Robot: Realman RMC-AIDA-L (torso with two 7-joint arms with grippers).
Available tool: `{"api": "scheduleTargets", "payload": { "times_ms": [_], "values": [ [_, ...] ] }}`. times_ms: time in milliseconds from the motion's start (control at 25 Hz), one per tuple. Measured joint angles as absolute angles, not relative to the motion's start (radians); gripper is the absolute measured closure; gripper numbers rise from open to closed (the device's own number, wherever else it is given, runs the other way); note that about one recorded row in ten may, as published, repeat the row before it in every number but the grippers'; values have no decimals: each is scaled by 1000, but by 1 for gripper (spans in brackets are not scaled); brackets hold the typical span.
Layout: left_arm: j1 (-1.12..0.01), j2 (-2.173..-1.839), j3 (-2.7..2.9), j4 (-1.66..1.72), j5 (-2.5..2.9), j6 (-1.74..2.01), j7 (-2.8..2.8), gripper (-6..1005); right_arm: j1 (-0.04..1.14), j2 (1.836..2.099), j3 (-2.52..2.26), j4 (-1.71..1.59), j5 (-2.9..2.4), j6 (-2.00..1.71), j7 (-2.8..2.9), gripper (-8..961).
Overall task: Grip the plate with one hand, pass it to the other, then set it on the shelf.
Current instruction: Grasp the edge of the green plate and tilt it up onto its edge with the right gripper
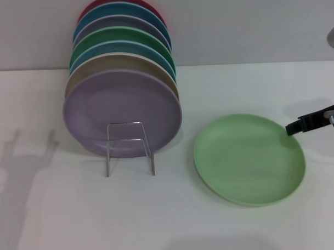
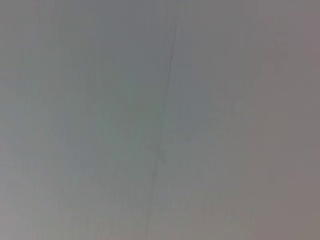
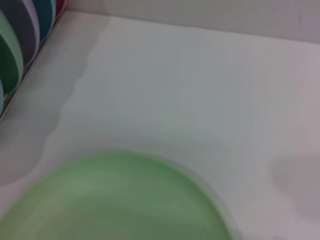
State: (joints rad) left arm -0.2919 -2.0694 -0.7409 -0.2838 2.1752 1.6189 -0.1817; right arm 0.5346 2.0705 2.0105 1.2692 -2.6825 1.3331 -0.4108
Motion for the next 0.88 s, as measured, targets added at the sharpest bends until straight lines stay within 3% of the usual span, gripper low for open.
{"api": "scheduleTargets", "payload": {
  "times_ms": [320,880],
  "values": [
    [-291,-2069,-741,-282,2175,1620,-182,196,551,2072,2011,1203,-2685,1321,-409,534],
    [-293,-2068,-741,-279,2175,1620,-183,196,554,2071,2011,1155,-2703,1307,-403,541]
  ]
}}
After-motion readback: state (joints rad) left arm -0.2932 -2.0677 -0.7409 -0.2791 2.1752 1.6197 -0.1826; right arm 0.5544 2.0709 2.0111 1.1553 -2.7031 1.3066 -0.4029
